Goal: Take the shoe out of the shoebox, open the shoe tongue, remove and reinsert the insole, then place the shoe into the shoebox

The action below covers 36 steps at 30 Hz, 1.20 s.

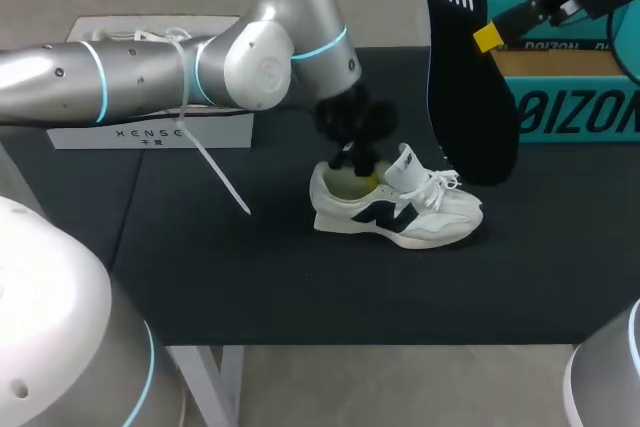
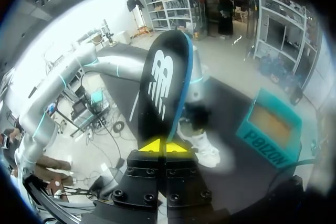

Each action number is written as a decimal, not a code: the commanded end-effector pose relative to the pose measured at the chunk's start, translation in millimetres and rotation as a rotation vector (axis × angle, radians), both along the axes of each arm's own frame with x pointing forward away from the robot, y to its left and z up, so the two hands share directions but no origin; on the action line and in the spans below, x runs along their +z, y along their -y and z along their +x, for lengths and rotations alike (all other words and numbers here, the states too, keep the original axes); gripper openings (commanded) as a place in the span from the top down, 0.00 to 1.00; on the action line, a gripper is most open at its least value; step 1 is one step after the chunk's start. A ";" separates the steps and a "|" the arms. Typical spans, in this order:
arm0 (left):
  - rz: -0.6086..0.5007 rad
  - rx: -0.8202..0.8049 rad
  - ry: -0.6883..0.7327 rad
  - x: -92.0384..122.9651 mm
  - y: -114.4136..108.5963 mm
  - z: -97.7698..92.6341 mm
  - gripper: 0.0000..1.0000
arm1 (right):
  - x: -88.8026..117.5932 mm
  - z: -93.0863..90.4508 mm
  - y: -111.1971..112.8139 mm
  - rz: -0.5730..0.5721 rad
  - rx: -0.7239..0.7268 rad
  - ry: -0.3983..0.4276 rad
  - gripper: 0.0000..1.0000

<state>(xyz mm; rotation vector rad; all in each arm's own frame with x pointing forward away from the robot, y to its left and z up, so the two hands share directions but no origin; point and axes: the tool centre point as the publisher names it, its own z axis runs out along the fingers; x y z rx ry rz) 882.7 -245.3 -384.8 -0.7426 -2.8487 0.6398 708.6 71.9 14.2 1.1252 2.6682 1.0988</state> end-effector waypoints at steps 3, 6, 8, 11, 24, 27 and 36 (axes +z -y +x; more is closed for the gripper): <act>0.000 -0.152 -0.049 24.1 8.9 18.2 1.00 | 0.4 2.4 -1.4 -0.003 0.001 -0.004 1.00; -0.003 -0.279 -0.076 38.9 12.6 26.8 1.00 | 0.4 2.4 -1.4 -0.003 0.001 -0.004 1.00; 0.007 -0.400 -0.099 47.2 15.5 29.7 1.00 | 0.4 2.4 -1.4 -0.003 0.001 -0.004 1.00; 0.016 -0.600 -0.168 58.0 17.7 35.1 1.00 | 0.4 2.4 -1.4 -0.003 0.001 -0.004 1.00; 0.236 -1.147 -0.234 65.8 44.3 13.2 1.00 | 0.4 2.4 -1.4 -0.003 0.001 -0.004 1.00; 0.265 -1.194 -0.252 57.2 44.2 5.1 1.00 | 0.4 2.4 -1.4 -0.003 0.001 -0.004 1.00; 0.306 -1.253 -0.265 37.9 45.4 -11.2 1.00 | 0.4 2.4 -1.4 -0.003 0.001 -0.004 1.00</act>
